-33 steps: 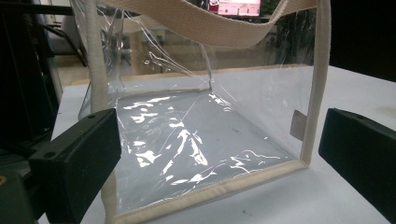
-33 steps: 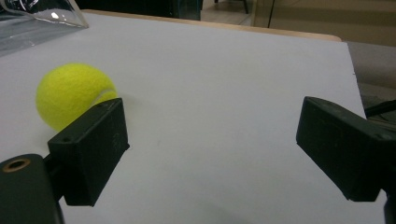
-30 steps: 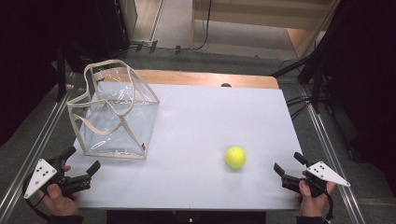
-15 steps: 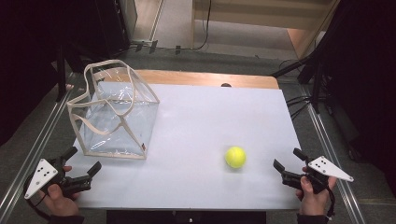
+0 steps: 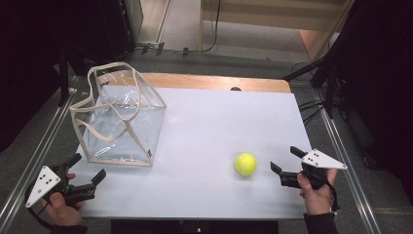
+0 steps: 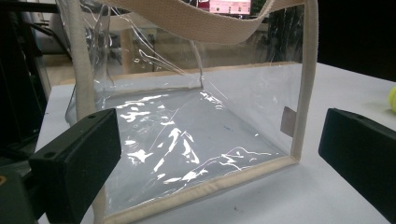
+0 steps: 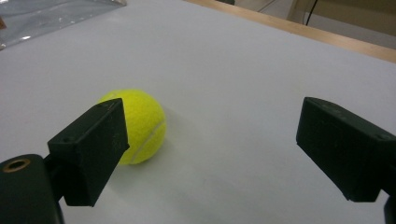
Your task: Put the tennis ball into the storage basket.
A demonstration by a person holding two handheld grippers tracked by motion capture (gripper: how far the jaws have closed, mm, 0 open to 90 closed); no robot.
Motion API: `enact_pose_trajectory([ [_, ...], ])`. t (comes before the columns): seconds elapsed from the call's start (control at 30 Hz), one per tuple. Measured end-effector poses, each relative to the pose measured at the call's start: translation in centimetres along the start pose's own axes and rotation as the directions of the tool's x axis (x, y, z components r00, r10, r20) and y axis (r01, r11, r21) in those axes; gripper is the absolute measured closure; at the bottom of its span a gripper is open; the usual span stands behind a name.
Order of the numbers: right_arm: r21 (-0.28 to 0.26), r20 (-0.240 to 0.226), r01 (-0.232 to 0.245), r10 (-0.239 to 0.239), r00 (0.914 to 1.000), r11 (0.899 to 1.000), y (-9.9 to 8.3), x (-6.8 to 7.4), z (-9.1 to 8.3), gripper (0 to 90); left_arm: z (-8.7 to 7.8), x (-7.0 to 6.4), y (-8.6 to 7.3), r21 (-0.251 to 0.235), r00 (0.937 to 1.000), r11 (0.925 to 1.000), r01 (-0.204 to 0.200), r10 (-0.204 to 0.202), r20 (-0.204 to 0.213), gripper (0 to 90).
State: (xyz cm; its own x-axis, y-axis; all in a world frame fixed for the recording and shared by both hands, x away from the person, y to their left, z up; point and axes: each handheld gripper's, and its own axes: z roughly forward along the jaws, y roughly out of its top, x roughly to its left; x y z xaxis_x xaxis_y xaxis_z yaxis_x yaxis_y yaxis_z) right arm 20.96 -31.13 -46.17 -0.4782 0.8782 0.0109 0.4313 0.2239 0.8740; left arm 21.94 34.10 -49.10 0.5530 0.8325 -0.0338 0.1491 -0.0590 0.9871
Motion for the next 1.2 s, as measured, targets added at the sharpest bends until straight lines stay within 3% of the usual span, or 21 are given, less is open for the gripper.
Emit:
enact_pose_trajectory([
  [0.37, 0.078, -0.065, 0.068, -0.063, 0.9959, 0.995, 2.4, 1.7, 2.2, 8.0, 0.1, -0.1, 0.0, 0.003, 1.0000, 1.0000, 0.006, -0.006, 0.000, 0.0],
  [0.63, 0.145, -0.102, 0.109, -0.094, 0.9903, 0.983, 3.2, 2.5, 3.7, 8.0, 0.1, 0.0, 0.0, 0.007, 1.0000, 1.0000, 0.003, -0.003, 0.000, 0.0],
  [0.97, 0.240, -0.153, 0.152, -0.118, 0.9812, 0.959, 3.7, 3.5, 5.7, 8.0, 0.1, 0.0, 0.0, 0.005, 1.0000, 1.0000, 0.005, -0.005, 0.003, 0.0],
  [1.2, 0.310, -0.189, 0.181, -0.126, 0.9738, 0.933, 3.7, 4.2, 6.9, 8.0, 0.1, 0.0, 0.0, 0.008, 1.0000, 1.0000, 0.001, -0.001, 0.006, 0.0],
])
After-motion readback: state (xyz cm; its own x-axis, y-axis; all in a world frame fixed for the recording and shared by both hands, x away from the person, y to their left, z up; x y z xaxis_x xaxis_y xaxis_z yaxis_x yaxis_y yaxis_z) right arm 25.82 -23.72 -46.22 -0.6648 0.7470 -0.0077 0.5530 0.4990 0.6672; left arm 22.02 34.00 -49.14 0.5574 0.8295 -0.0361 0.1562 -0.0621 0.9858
